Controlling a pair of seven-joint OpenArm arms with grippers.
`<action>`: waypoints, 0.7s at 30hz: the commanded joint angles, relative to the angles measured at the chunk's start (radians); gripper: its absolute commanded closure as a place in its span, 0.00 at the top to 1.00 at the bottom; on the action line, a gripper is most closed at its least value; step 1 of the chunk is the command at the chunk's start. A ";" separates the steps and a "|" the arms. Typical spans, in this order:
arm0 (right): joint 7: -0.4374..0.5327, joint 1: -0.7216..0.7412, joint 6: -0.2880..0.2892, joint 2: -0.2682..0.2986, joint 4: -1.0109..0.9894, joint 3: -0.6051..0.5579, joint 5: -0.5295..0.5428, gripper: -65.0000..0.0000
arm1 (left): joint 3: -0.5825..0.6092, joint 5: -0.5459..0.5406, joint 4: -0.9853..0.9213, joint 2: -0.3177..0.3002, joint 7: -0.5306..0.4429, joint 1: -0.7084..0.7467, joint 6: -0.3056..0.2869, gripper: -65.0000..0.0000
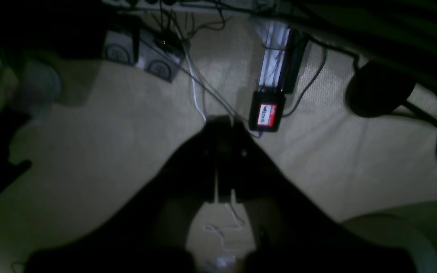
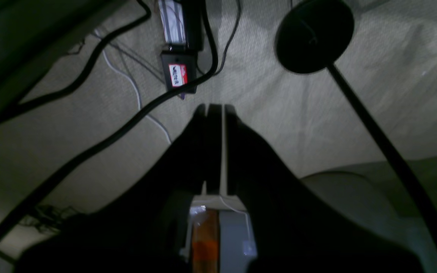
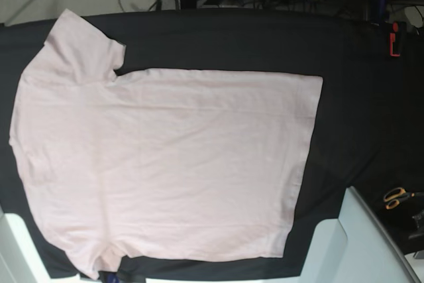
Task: Fold the T-shirt properly
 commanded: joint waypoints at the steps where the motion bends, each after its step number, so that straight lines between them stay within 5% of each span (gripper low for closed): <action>1: -0.004 -0.054 -0.005 0.012 0.044 0.016 0.002 0.01 | -0.001 -0.002 0.050 -0.021 -0.001 0.041 0.005 0.00; 6: -0.032 -0.265 -0.005 0.015 0.421 0.142 -0.001 0.01 | -0.001 -0.002 0.302 -0.096 -0.001 0.182 0.005 0.00; 11: -0.225 -0.440 -0.002 0.016 0.852 0.163 0.000 0.01 | -0.006 -0.006 0.518 -0.157 -0.001 0.305 0.005 0.00; 17: -0.404 -0.587 0.000 0.010 1.325 0.245 0.002 0.01 | -0.018 -0.012 0.871 -0.183 -0.001 0.494 0.008 0.00; 21: -0.417 -0.634 0.015 0.009 1.518 0.243 0.003 0.02 | -0.088 -0.014 1.124 -0.176 -0.002 0.595 0.010 0.00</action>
